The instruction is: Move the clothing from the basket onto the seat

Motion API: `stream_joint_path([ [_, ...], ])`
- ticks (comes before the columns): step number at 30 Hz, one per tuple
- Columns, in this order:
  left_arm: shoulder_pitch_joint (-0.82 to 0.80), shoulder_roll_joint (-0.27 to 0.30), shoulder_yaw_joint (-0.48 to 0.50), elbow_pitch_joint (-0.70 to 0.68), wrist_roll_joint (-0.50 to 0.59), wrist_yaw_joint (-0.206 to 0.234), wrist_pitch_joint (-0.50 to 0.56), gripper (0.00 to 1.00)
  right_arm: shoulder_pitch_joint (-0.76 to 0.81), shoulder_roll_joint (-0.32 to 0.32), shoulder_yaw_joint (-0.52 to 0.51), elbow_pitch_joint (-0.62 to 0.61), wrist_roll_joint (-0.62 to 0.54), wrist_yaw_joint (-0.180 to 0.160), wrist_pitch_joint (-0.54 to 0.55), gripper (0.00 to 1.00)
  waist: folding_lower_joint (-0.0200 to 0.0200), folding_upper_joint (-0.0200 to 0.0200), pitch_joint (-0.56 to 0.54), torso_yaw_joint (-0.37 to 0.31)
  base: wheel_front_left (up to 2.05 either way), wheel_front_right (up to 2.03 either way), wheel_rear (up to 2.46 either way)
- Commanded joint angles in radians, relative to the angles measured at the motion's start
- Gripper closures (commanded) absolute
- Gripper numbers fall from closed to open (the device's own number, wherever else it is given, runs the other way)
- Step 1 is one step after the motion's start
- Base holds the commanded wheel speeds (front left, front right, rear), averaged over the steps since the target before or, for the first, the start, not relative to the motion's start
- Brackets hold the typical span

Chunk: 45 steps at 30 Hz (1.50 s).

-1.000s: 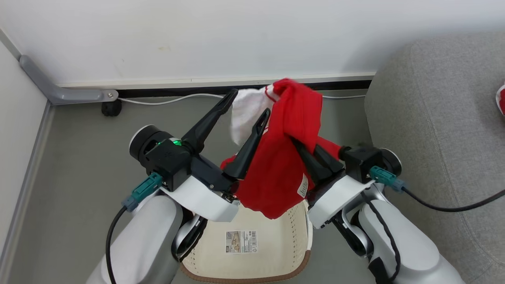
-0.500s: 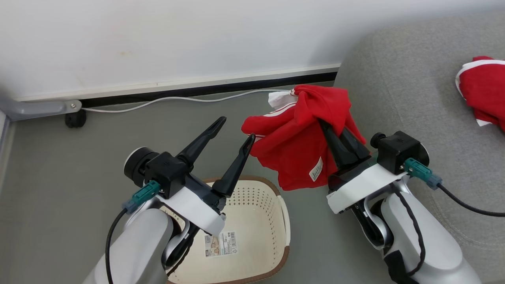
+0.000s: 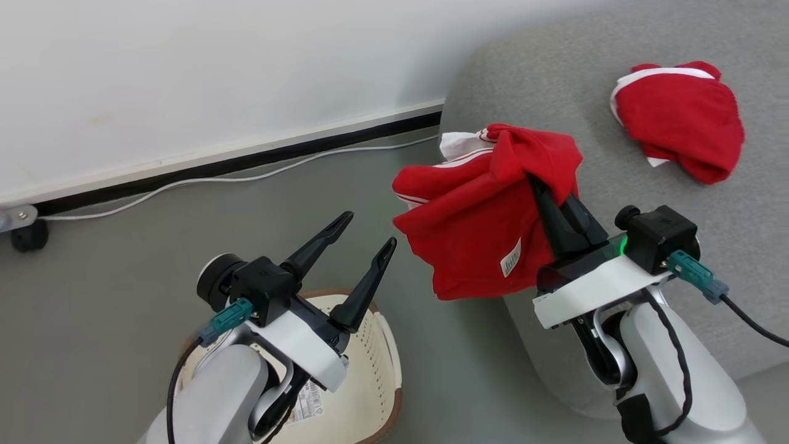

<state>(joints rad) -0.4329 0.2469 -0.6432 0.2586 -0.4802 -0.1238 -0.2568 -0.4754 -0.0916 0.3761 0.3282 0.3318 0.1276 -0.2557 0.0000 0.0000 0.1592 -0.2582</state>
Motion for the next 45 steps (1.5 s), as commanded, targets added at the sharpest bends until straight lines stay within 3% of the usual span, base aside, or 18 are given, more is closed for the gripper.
stream_joint_path([
  [1,-0.009,0.023,0.031,-0.016,-0.011,-0.007,-0.005,0.0,0.009,0.005,-0.003,-0.044,-0.012,0.003,-0.006,1.0,0.0,0.0,-0.012,-0.049,0.0,0.0,0.0],
  [8,0.011,0.023,0.034,-0.022,-0.012,-0.007,-0.005,0.0,0.033,0.001,-0.036,-0.082,-0.017,0.003,-0.006,1.0,0.0,0.0,-0.024,-0.166,0.0,0.0,0.0],
  [17,0.028,0.021,0.048,-0.031,-0.004,-0.007,-0.005,0.0,0.063,-0.005,-0.067,-0.105,-0.017,0.003,-0.006,1.0,0.0,0.0,-0.047,-0.27,0.0,0.0,0.0],
  [35,-0.032,0.006,-0.064,-0.027,-0.031,-0.007,-0.005,0.0,0.226,-0.044,-0.296,-0.264,-0.059,0.003,-0.006,1.0,0.0,0.0,-0.02,-0.29,0.0,0.0,0.0],
  [45,-0.037,0.038,-0.072,-0.061,-0.014,-0.007,-0.005,0.0,0.084,-0.09,-0.34,-0.216,-0.08,0.003,-0.006,1.0,0.0,0.0,0.081,-0.291,0.0,0.0,0.0],
])
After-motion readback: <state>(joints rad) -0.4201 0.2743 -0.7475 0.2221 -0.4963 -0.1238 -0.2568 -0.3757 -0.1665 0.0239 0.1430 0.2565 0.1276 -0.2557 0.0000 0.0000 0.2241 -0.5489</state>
